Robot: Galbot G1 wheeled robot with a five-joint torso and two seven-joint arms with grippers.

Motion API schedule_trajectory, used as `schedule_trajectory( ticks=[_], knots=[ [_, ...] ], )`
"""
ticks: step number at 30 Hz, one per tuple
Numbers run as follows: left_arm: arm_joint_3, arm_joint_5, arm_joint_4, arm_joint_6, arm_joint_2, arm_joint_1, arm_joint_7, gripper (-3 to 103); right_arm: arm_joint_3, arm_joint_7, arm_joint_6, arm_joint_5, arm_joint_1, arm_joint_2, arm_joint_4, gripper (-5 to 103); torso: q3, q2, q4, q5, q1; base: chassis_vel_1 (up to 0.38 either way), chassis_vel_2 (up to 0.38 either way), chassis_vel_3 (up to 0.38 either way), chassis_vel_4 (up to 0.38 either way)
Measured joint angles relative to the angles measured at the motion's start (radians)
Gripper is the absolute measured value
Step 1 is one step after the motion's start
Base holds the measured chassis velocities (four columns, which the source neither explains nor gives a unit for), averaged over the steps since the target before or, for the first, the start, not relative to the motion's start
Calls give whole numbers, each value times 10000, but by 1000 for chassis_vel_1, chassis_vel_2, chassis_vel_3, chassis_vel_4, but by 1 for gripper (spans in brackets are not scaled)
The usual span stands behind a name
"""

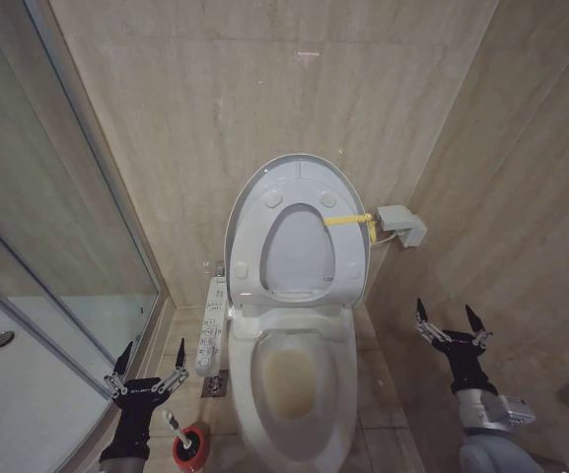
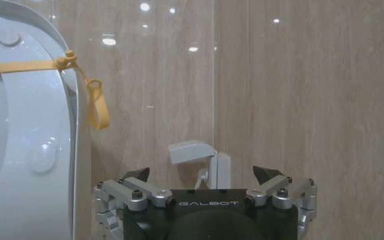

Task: Open the toilet lid, clean the toilet bowl with a toilet brush, close the toilet lid, and flush.

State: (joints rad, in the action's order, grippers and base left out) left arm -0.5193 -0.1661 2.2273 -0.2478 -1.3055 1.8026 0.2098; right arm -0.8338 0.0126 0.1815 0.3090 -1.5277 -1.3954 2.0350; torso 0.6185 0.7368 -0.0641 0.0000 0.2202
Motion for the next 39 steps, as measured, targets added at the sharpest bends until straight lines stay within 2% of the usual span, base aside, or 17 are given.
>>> schedule_trajectory(
  ticks=[10, 19, 24, 30, 36, 39],
  knots=[
    [1, 0, 0, 0, 0, -1, 0, 100, 215, 112, -15, 25, 820, 658, -592, 100, 2, 0, 2, -1, 5, 8, -10, -11, 11],
    [1, 0, 0, 0, 0, -1, 0, 100, 743, 576, -529, -393, 2206, 965, -1704, 100, 2, 0, 2, 1, 6, 0, 0, 0, 0],
    [2, 0, 0, 0, 0, -1, 0, 100, 1186, 714, -603, -330, 3530, 1300, -2690, 100, 3, 0, 2, 0, 6, 0, 0, 0, 0],
    [2, 0, 0, 0, 0, -1, 0, 100, 1808, 790, -363, -168, 5373, 1597, -4453, 100, 3, -1, 0, 0, 6, 0, 0, 0, 0],
    [1, 0, 0, 0, 0, -1, -1, 100, 2325, 828, 38, -299, 7357, 1464, -6427, 100, 4, -2, 3, 0, 7, 0, 0, 0, 0],
    [1, 0, 0, 0, 0, -1, 0, 100, 2512, 814, 80, -309, 8027, 1358, -6888, 100, 3, -1, 4, -2, 7, 0, 0, 0, 0]
  ],
)
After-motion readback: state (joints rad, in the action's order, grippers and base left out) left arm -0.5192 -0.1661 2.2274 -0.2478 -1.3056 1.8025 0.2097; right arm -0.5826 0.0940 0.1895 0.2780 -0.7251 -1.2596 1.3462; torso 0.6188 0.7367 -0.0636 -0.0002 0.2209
